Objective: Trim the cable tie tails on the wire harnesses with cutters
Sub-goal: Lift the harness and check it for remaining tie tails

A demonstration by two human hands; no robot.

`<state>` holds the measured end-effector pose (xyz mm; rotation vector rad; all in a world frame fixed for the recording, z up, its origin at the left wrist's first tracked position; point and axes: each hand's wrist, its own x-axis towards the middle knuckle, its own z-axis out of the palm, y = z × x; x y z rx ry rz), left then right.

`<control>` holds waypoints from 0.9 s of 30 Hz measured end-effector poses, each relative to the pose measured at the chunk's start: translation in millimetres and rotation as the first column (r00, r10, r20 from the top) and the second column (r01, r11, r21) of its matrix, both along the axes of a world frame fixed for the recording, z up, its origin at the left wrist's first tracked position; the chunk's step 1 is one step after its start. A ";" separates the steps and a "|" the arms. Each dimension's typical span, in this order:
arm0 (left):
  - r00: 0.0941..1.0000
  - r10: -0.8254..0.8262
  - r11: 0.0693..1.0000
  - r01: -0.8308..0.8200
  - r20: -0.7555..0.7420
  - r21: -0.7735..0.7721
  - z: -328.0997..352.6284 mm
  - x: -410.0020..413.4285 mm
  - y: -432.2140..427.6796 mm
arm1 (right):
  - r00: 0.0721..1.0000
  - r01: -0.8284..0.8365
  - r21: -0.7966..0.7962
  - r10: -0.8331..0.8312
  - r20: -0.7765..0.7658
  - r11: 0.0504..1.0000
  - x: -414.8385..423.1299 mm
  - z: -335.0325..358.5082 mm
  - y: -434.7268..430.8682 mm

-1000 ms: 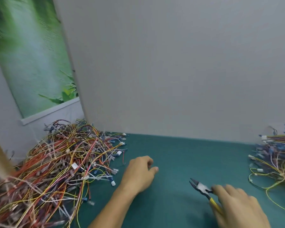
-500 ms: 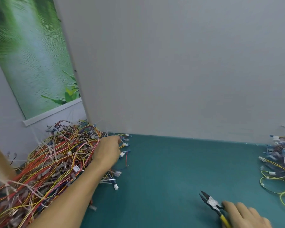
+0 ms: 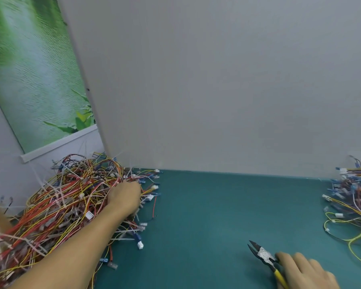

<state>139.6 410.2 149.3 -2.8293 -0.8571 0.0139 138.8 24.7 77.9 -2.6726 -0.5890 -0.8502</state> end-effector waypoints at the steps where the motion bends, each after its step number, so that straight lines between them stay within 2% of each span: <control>1: 1.000 0.009 0.999 -0.008 0.026 -0.047 3.5 -0.6 -0.4 | 1.000 0.001 0.008 -0.001 0.015 1.000 0.3 -0.2 0.3; 5: 0.971 0.017 0.940 0.066 0.238 -0.335 32.2 -7.4 -3.3 | 0.999 0.006 0.017 -0.007 0.054 1.000 1.3 -3.1 0.9; 9: 0.891 0.085 0.824 0.189 0.447 -0.533 72.4 -19.5 -11.5 | 1.000 -0.004 0.035 0.005 -0.009 0.999 1.1 -1.0 0.9; 10: 0.860 0.117 0.757 0.246 0.496 -0.605 82.3 -22.8 -13.2 | 1.000 -0.004 0.027 0.005 -0.011 1.000 1.4 -1.6 1.1; 13: 0.779 0.268 0.469 0.409 0.567 -0.783 104.4 -32.2 -22.8 | 1.000 0.003 0.041 -0.003 -0.005 0.999 4.4 -4.7 0.4; 14: 0.775 0.278 0.448 0.419 0.568 -0.790 105.1 -33.4 -27.1 | 1.000 -0.005 0.049 0.005 -0.003 0.999 4.6 -4.1 0.1; 16: 0.832 0.178 0.569 0.349 0.525 -0.745 98.9 -35.1 -38.6 | 1.000 -0.029 0.046 0.028 0.010 0.999 3.4 -4.6 0.0; 17: 0.864 0.126 0.600 0.325 0.487 -0.731 95.1 -36.0 -46.4 | 0.999 -0.038 0.052 0.037 0.018 0.998 2.5 -5.8 -0.2; 19: 0.867 0.115 0.514 0.366 0.485 -0.776 96.2 -33.8 -60.7 | 1.000 -0.003 0.052 0.004 -0.016 0.999 1.4 -2.0 -0.5; 21: 0.815 0.180 0.423 0.441 0.550 -0.792 105.0 -27.4 -71.1 | 0.996 0.028 -0.021 -0.030 -0.088 0.999 -1.9 0.7 -3.2; 24: 0.792 0.200 0.400 0.472 0.577 -0.786 116.8 -22.0 -82.5 | 0.977 -0.052 -0.134 0.022 -0.212 0.990 -2.2 11.4 -4.5; 25: 0.807 0.167 0.399 0.470 0.566 -0.788 119.9 -20.6 -88.9 | 0.947 -0.039 -0.190 -0.024 -0.319 0.981 -4.6 21.8 -3.7; 26: 0.820 0.133 0.402 0.468 0.556 -0.787 121.4 -19.2 -94.9 | 0.878 0.000 -0.178 -0.085 -0.471 0.984 -5.9 34.2 -2.4; 27: 0.824 0.117 0.395 0.473 0.554 -0.787 121.6 -18.2 -100.4 | 0.811 0.057 -0.017 -0.056 -0.583 0.998 -6.2 41.5 -3.1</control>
